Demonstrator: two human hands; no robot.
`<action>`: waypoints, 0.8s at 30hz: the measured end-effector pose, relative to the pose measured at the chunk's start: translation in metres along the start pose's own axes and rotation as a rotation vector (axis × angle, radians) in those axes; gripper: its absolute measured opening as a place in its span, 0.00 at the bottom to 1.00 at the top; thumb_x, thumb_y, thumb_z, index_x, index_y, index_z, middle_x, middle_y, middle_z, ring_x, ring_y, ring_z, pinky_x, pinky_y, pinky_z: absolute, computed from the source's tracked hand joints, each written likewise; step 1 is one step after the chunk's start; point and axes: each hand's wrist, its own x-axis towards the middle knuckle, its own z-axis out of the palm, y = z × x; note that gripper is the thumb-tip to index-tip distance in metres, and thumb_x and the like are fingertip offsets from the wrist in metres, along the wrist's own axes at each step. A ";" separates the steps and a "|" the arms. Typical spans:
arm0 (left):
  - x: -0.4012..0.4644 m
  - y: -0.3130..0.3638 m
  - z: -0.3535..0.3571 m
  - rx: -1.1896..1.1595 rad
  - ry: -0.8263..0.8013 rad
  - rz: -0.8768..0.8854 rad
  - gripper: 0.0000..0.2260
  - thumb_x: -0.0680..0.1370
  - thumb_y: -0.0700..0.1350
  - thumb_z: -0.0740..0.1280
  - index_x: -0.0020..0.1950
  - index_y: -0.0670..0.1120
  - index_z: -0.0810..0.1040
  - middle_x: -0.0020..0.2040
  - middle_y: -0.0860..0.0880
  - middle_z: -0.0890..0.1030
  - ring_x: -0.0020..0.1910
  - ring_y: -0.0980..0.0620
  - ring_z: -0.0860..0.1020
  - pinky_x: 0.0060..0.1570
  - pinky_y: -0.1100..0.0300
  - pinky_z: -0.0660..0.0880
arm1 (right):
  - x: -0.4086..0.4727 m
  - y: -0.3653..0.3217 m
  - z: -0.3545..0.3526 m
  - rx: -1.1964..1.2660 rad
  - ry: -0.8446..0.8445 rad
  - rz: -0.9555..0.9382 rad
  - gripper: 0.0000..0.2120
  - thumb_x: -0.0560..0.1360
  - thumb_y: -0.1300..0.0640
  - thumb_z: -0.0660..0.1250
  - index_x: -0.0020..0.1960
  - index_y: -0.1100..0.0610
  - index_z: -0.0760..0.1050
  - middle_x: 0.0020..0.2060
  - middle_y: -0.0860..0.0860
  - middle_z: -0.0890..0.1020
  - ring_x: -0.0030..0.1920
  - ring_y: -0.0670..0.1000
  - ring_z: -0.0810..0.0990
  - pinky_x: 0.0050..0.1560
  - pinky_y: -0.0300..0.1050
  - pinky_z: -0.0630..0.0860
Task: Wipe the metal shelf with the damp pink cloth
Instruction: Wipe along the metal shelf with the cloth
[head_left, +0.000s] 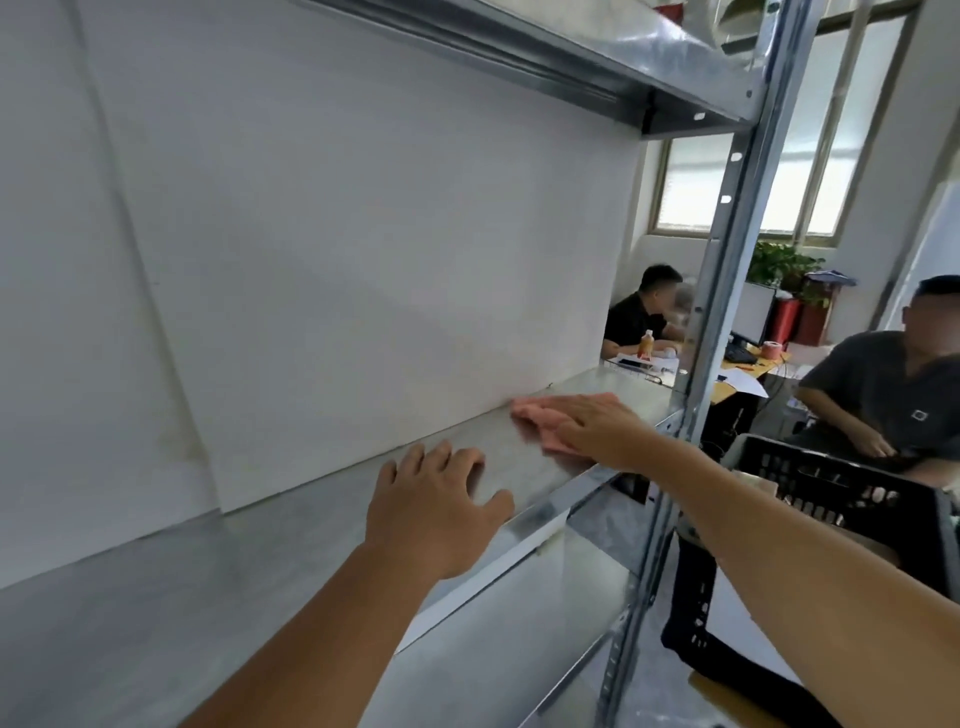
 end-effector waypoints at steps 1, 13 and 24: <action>-0.005 -0.005 -0.002 0.005 -0.014 -0.002 0.30 0.79 0.70 0.52 0.79 0.61 0.60 0.85 0.52 0.56 0.84 0.46 0.49 0.80 0.44 0.47 | 0.002 -0.004 0.001 -0.027 0.009 0.066 0.26 0.83 0.35 0.38 0.79 0.26 0.56 0.80 0.34 0.66 0.78 0.46 0.68 0.75 0.59 0.63; -0.071 -0.065 -0.027 0.049 -0.078 -0.015 0.32 0.79 0.71 0.49 0.81 0.61 0.55 0.86 0.52 0.50 0.84 0.46 0.46 0.80 0.44 0.45 | -0.006 -0.090 0.009 -0.012 -0.013 0.114 0.31 0.80 0.28 0.33 0.80 0.27 0.54 0.80 0.36 0.67 0.80 0.47 0.66 0.77 0.58 0.59; -0.110 -0.099 -0.034 0.054 -0.043 -0.050 0.32 0.78 0.71 0.48 0.80 0.62 0.56 0.86 0.54 0.51 0.84 0.48 0.47 0.81 0.43 0.46 | -0.018 -0.145 0.012 0.068 -0.026 -0.057 0.26 0.81 0.32 0.39 0.77 0.23 0.58 0.78 0.28 0.67 0.78 0.41 0.66 0.77 0.54 0.58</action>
